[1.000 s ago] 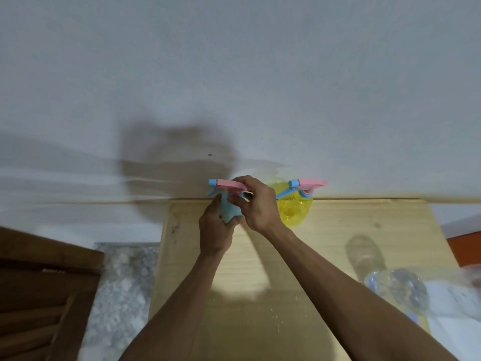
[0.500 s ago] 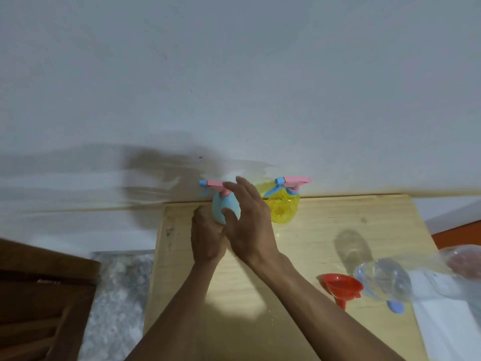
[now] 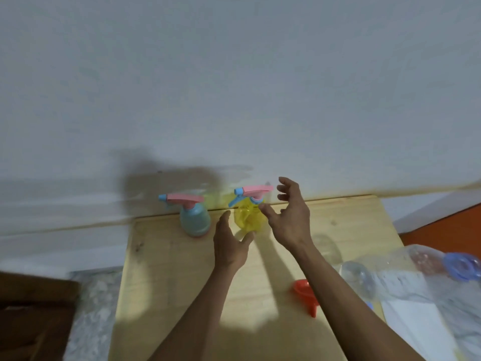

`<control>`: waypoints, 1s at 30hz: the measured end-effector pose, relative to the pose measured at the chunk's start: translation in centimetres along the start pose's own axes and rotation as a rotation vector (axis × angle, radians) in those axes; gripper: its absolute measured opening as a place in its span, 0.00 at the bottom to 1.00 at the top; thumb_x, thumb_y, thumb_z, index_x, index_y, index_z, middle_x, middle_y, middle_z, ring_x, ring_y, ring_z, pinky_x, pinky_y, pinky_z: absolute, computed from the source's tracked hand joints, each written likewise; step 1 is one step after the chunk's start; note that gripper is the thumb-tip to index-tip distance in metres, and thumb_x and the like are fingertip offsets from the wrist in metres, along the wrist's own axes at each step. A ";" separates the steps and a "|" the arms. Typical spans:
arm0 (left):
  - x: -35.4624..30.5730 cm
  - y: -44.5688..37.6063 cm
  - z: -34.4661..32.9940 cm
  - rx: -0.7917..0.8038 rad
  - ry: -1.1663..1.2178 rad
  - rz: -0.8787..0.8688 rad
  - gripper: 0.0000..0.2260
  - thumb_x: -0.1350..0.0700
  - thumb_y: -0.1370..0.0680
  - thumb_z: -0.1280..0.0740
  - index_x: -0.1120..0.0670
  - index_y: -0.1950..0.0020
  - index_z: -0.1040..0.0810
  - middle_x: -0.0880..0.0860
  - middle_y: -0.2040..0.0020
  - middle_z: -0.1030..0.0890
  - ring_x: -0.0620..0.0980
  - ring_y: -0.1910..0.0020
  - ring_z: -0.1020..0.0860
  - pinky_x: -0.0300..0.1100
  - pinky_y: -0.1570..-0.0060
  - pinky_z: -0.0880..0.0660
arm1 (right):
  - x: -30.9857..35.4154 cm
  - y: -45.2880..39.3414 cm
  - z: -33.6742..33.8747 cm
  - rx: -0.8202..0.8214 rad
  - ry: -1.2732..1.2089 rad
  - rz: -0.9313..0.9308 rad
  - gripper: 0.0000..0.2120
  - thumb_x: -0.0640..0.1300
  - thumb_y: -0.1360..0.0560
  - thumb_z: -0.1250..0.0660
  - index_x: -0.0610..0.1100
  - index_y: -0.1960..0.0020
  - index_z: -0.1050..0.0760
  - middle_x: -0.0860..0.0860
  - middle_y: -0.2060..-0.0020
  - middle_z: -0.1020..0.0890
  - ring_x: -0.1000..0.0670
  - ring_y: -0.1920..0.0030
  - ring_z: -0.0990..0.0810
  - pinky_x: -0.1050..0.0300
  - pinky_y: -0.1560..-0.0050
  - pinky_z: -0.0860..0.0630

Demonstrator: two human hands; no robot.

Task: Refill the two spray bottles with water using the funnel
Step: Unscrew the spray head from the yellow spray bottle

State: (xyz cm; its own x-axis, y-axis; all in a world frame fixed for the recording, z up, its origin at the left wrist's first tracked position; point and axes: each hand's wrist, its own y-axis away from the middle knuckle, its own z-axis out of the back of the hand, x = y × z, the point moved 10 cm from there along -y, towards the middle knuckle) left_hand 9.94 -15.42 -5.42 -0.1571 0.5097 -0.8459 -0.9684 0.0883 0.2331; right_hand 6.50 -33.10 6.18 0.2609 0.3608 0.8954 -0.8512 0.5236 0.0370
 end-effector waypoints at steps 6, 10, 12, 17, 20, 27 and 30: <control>-2.1 -2.0 -1.5 -0.005 0.035 -0.061 0.31 0.51 0.34 0.22 0.45 0.33 0.28 0.40 0.41 0.21 0.41 0.44 0.23 0.33 0.48 0.28 | -2.9 -2.0 -2.5 0.089 -0.164 -0.071 0.26 0.42 0.32 0.19 0.49 0.37 0.24 0.61 0.49 0.18 0.65 0.46 0.23 0.58 0.47 0.24; -2.7 -1.9 -1.6 -0.042 0.016 -0.114 0.30 0.53 0.30 0.23 0.49 0.30 0.27 0.45 0.38 0.20 0.43 0.41 0.23 0.30 0.47 0.31 | -3.5 -2.5 -3.1 0.111 -0.225 -0.064 0.17 0.42 0.31 0.20 0.48 0.44 0.20 0.56 0.51 0.15 0.58 0.47 0.18 0.65 0.51 0.26; -2.5 -1.4 -1.7 -0.045 0.018 -0.105 0.30 0.54 0.30 0.22 0.52 0.29 0.27 0.47 0.37 0.20 0.45 0.40 0.23 0.26 0.48 0.33 | -3.5 -2.3 -3.1 0.116 -0.231 -0.064 0.15 0.42 0.31 0.20 0.49 0.46 0.20 0.56 0.54 0.15 0.57 0.50 0.18 0.64 0.52 0.25; -2.6 2.4 -0.4 -0.046 0.044 -0.093 0.39 0.34 0.33 0.28 0.50 0.26 0.30 0.46 0.32 0.23 0.43 0.34 0.26 0.38 0.38 0.29 | -2.0 -0.8 -1.5 0.128 -0.264 -0.055 0.11 0.45 0.30 0.21 0.46 0.49 0.17 0.55 0.56 0.14 0.52 0.50 0.17 0.42 0.48 0.19; -3.8 5.3 1.0 -0.070 0.079 -0.116 0.37 0.37 0.31 0.26 0.50 0.26 0.30 0.46 0.32 0.24 0.40 0.35 0.28 0.35 0.38 0.32 | 0.0 0.7 -0.3 0.173 -0.304 -0.021 0.08 0.46 0.28 0.22 0.45 0.50 0.16 0.54 0.58 0.15 0.50 0.52 0.17 0.41 0.47 0.19; -6.9 12.2 4.1 -0.151 0.181 -0.259 0.34 0.37 0.29 0.31 0.49 0.27 0.31 0.43 0.33 0.25 0.37 0.35 0.28 0.25 0.39 0.34 | 4.1 5.6 2.6 0.167 -0.366 0.051 0.08 0.48 0.27 0.23 0.47 0.51 0.16 0.61 0.63 0.19 0.58 0.61 0.23 0.61 0.56 0.23; -7.2 15.4 5.3 -0.195 0.262 -0.266 0.34 0.34 0.30 0.34 0.48 0.27 0.30 0.41 0.34 0.25 0.32 0.37 0.28 0.21 0.42 0.35 | 5.4 8.4 3.6 0.160 -0.396 0.079 0.09 0.49 0.28 0.22 0.47 0.50 0.17 0.62 0.64 0.19 0.60 0.64 0.26 0.67 0.59 0.27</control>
State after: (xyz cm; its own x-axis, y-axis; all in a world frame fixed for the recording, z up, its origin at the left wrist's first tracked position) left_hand -2.84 -13.23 6.83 0.0838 0.2540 -0.9636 -0.9964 0.0111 -0.0837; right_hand -0.90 -29.50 12.96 0.0241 0.0549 0.9982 -0.9294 0.3691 0.0021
